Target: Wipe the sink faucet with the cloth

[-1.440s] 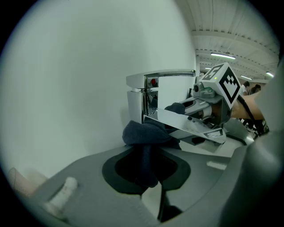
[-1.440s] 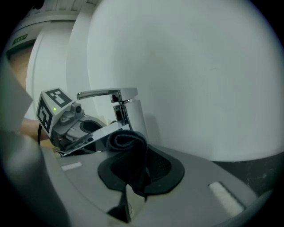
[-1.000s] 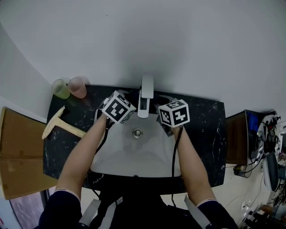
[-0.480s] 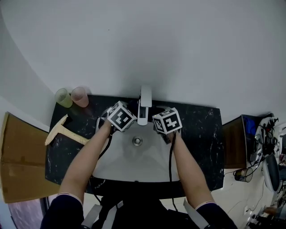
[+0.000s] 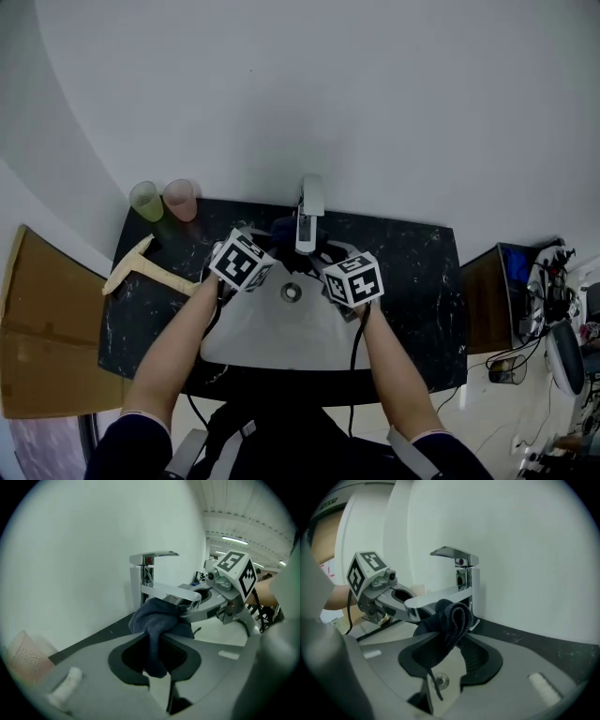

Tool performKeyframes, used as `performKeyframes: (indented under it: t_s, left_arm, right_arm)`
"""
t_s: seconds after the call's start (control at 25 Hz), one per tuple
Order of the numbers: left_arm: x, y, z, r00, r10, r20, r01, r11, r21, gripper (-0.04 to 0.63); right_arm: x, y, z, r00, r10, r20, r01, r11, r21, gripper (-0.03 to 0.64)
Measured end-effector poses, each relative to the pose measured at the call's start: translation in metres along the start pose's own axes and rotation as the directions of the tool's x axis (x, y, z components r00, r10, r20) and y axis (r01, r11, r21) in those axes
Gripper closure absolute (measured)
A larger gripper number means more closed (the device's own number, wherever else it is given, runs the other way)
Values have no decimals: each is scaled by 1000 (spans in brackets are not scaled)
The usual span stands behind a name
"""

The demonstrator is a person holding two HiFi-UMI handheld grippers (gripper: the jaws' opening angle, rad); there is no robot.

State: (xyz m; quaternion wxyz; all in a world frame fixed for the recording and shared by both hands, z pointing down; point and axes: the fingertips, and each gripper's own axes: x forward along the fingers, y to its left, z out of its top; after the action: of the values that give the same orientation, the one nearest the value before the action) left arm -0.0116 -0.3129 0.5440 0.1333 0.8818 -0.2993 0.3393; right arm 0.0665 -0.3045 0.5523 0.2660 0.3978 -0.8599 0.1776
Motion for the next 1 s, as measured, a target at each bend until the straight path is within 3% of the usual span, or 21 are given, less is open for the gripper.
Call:
performKeyframes:
  t_s: [0.24,0.44,0.56,0.72,0.88,1.0]
  left_arm:
    - [-28,12,8,997,39,66,-37,999,-26,540]
    - [-45,45,30,984,118,134,-109,992,-71,541]
    - [-41,55,36,983,138,121,-131,989,-62,541]
    - [-14,65,33,985,167,49,-168,986,4,541]
    - [17,64,36,991,134,22,-134,991,26,541]
    - [42,61,41,995,97,16,-98,995,24,541]
  right_arm:
    - [-18,22,-1,999,-5,47,5,1000,15,360]
    - [-38,20,9,995,-51,84,52,999,-2,347]
    - [-48,19,27,987,-75,140,76,997,-1,370]
    - [-53,28,47,980,-75,185,82,996,-30,410]
    - [-54,32,61,972,-71,226,79,997,-22,479]
    - [-50,34,60,975,-60,215,66,998,-23,495]
